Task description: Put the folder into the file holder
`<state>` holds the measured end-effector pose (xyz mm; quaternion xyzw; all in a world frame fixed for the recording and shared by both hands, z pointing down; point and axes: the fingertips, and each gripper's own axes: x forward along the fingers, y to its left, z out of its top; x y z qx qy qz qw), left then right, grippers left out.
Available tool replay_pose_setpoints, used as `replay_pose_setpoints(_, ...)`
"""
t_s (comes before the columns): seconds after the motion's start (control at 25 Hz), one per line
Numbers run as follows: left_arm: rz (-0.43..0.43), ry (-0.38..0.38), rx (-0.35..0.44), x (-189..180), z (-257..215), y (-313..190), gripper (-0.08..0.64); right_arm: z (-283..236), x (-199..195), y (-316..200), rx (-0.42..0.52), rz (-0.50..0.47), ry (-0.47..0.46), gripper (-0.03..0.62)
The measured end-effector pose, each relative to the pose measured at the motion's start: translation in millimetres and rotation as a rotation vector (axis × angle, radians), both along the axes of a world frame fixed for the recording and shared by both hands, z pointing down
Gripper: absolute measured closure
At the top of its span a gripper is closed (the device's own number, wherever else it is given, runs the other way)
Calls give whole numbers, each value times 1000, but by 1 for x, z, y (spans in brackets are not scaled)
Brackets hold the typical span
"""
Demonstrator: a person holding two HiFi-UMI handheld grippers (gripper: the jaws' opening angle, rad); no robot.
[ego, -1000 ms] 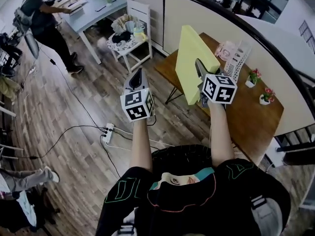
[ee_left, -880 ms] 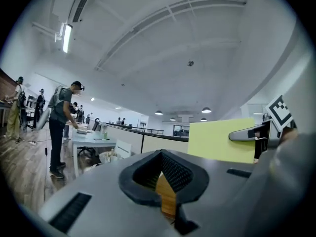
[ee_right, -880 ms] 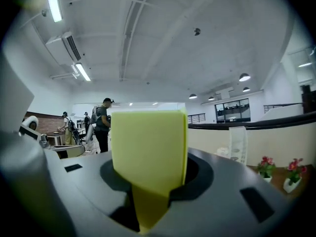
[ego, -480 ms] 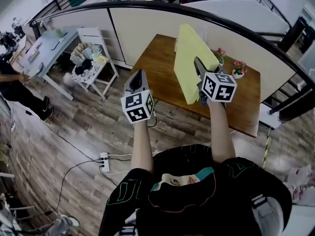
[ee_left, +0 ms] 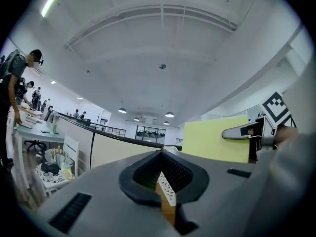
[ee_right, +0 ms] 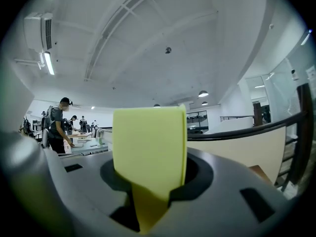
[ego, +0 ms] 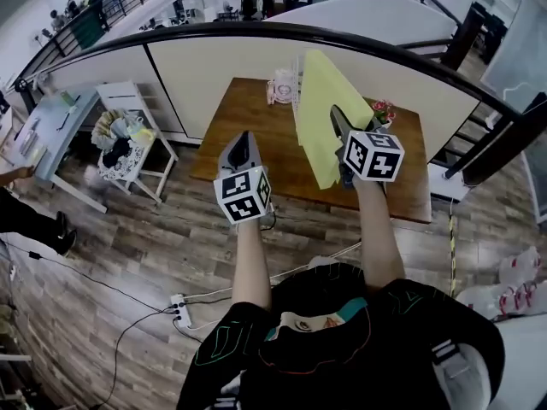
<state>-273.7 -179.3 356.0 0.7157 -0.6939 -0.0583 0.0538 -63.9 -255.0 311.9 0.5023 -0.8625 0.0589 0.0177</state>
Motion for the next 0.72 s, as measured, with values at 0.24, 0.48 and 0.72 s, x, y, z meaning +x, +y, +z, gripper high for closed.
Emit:
replay_pose_setpoints(0.24,33,-3,-8,10,1,-17,558,-8,13,-13,6,53,-20,430)
replay_pose_setpoints(0.48,57,-37,-51,6,13,-45,560,-6,16,-46,-4,95,-50,429)
replay_pose_setpoints(0.72,77,-72,-56,2,10,-90,558,-12,15,-89,14,115,-86,430)
